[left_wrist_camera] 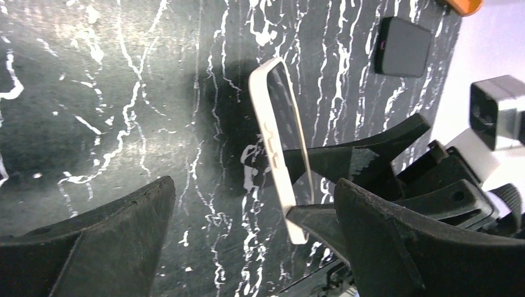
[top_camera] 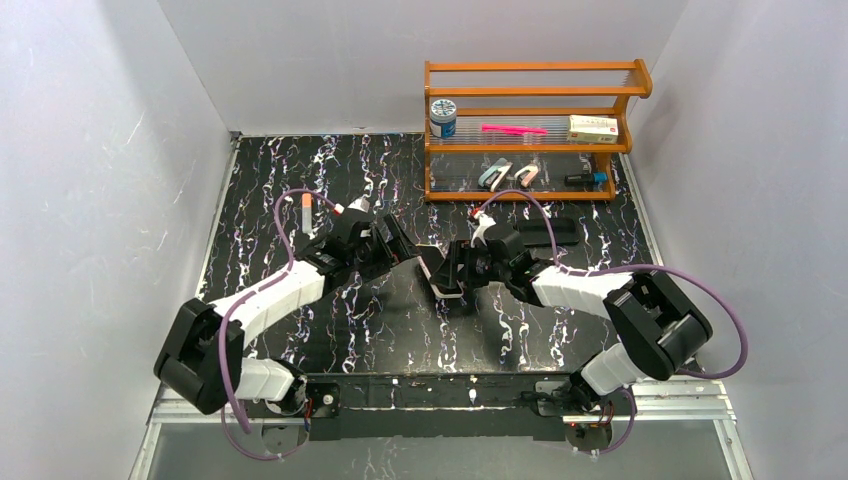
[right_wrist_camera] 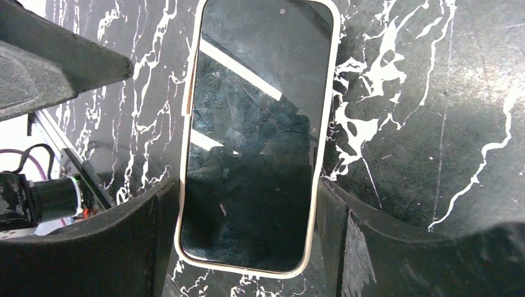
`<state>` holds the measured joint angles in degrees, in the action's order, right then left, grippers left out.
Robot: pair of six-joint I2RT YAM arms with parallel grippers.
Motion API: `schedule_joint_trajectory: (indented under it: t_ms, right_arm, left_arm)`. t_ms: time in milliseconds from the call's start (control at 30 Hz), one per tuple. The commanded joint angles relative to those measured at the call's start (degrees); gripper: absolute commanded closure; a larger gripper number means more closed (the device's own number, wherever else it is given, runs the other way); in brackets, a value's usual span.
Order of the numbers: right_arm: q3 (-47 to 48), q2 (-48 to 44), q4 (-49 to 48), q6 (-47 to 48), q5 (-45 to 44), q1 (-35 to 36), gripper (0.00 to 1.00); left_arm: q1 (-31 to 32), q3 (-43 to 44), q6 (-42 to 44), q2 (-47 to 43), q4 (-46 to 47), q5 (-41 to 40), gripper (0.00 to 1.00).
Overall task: Take the phone out of the phone case
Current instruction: Pick up the phone at the center of the board.
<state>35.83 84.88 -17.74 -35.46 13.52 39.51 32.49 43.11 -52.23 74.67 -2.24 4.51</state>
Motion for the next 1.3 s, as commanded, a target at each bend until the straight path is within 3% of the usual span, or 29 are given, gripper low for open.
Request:
schedule_joint_trajectory:
  t_ms: [0,133,333,467,667,900,1000,1067,1133,1267]
  right_arm:
    - [0.2,-0.2,-9.8,-3.3,1.1,0.9,0.99]
    - [0.1,0.0,-10.8,-3.5,0.2,1.7,0.99]
    - [0.2,0.4,-11.8,-3.1,-0.8,3.2,0.99]
    - [0.1,0.4,-12.4,-2.8,-1.1,3.7,0.99]
    - [-1.1,-0.5,-14.8,-3.2,-0.5,3.8,0.99]
    - [-1.0,-0.5,-17.6,-3.7,0.8,3.7,0.99]
    - [-1.6,-1.1,-20.6,-5.0,1.5,3.7,0.83]
    - [-1.4,-1.3,-21.5,-5.3,2.9,3.5,0.58]
    - [-1.0,-1.5,-22.4,-5.9,5.2,3.1,0.4]
    - [-1.8,-1.7,-26.3,-8.3,9.2,1.8,0.21]
  left_arm:
    - [0.2,-0.3,-6.3,2.3,5.4,2.9,0.04]
    - [0.6,0.2,-9.0,6.1,7.7,4.6,0.09]
    - [1.5,0.7,-11.3,10.5,11.3,6.8,0.24]
    - [2.0,0.7,-11.6,10.7,12.7,7.0,0.4]
    - [2.0,-1.1,-11.9,9.5,15.9,6.2,0.76]
    - [1.8,-2.6,-10.9,7.0,17.2,4.5,1.0]
    - [0.9,-3.9,-9.5,3.9,17.9,3.6,1.0]
    - [-0.4,-5.3,-9.0,1.0,18.8,3.0,1.0]
    - [-2.6,-7.2,-9.6,-1.2,20.7,3.2,1.0]
    - [-6.4,-13.0,-11.8,-5.7,28.7,6.0,1.0]
